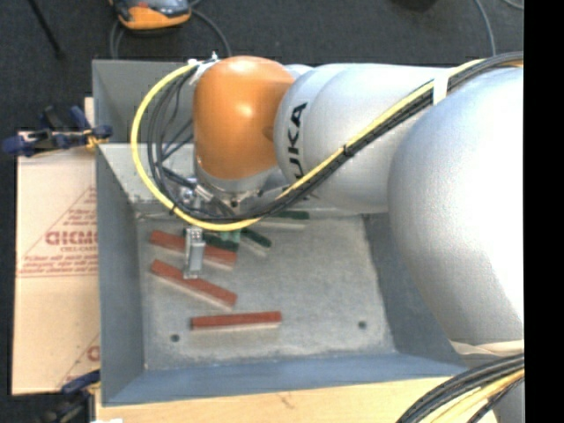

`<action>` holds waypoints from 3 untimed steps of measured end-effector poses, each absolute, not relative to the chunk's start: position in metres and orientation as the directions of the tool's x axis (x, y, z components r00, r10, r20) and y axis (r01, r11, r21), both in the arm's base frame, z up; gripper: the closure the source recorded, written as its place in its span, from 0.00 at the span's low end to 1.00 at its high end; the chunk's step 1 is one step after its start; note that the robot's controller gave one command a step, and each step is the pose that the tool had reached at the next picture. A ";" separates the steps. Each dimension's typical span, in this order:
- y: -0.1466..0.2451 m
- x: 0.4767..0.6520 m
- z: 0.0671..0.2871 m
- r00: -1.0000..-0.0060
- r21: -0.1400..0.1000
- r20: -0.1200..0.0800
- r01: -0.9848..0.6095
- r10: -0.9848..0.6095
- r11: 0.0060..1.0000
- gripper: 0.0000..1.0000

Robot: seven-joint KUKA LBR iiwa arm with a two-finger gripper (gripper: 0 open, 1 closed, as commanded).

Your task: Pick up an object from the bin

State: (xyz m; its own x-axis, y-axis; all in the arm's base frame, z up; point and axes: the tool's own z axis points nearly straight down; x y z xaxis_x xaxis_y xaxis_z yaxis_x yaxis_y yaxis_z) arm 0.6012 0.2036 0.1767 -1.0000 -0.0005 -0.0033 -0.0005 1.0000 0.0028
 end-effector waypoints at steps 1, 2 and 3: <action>0.204 0.601 0.177 -1.000 0.003 -0.003 0.000 0.000 1.000 0.00; 0.180 0.596 0.117 -1.000 0.003 -0.008 -0.017 -0.016 1.000 0.00; 0.172 0.579 0.087 -1.000 0.001 0.003 -0.010 -0.010 1.000 0.00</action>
Offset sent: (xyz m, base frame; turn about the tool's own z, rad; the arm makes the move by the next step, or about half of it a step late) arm -0.0108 -0.0357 -0.0921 -0.0224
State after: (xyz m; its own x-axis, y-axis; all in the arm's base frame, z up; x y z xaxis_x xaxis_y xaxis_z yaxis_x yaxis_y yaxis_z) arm 0.5788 0.1722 0.0868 -1.0000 -0.0096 0.0026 -0.0096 1.0000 0.0009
